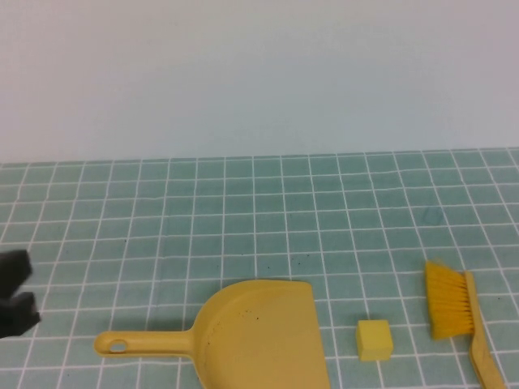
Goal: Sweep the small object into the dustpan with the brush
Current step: Pick up the broom from the table
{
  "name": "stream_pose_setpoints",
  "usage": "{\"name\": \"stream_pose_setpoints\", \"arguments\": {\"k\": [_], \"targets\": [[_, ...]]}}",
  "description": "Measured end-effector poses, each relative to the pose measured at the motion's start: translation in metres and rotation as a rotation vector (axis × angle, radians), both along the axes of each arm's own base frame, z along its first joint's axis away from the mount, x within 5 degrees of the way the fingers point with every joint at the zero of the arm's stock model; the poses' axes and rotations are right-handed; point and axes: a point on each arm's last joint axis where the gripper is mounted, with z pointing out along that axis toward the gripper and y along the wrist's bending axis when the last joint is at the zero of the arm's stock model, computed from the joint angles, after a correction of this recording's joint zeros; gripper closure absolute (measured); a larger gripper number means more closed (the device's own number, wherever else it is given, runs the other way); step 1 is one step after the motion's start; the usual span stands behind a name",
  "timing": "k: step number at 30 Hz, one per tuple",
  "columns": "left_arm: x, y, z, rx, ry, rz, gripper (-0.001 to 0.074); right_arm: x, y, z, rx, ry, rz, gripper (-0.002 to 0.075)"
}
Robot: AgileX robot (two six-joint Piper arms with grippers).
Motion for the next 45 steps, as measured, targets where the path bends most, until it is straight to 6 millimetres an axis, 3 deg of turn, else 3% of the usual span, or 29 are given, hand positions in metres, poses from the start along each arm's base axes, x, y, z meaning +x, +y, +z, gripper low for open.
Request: {"name": "stream_pose_setpoints", "arguments": {"k": [3,9,11,16,19,24,31,34,40,45], "targets": [[0.009,-0.009,0.004,-0.004,0.11,-0.07,0.0735,-0.002,0.01,0.016,-0.145,-0.025,0.203,0.0727],[0.026,-0.03,0.013,-0.088,0.25,-0.239,0.0735,0.009,0.018,0.028,-0.185,0.076,0.385,0.0726],[0.032,-0.036,0.013,-0.136,0.26,-0.275,0.0735,0.015,0.017,0.024,-0.232,0.172,0.441,0.0726],[0.042,-0.045,0.009,-0.219,0.289,-0.319,0.0735,0.036,0.003,0.003,-0.346,0.597,0.473,0.0726],[0.048,-0.049,0.006,-0.241,0.302,-0.336,0.0735,0.048,0.008,-0.01,-0.321,0.746,0.508,0.0726],[0.052,-0.052,0.002,-0.26,0.34,-0.352,0.0735,0.056,0.029,-0.028,-0.353,0.876,0.573,0.0726],[0.051,-0.052,0.001,-0.243,0.341,-0.376,0.0735,0.068,0.038,-0.045,-0.468,0.931,0.419,0.0723],[0.051,-0.052,0.001,-0.243,0.341,-0.376,0.0735,0.074,0.041,-0.051,-0.463,0.949,0.41,0.0673],[0.05,-0.053,0.001,-0.235,0.347,-0.391,0.0735,0.076,0.044,-0.075,-0.451,1.007,0.432,0.0449],[0.048,-0.053,0.0,-0.23,0.358,-0.4,0.0735,0.063,0.039,-0.106,-0.448,1.003,0.386,0.0388]]}}
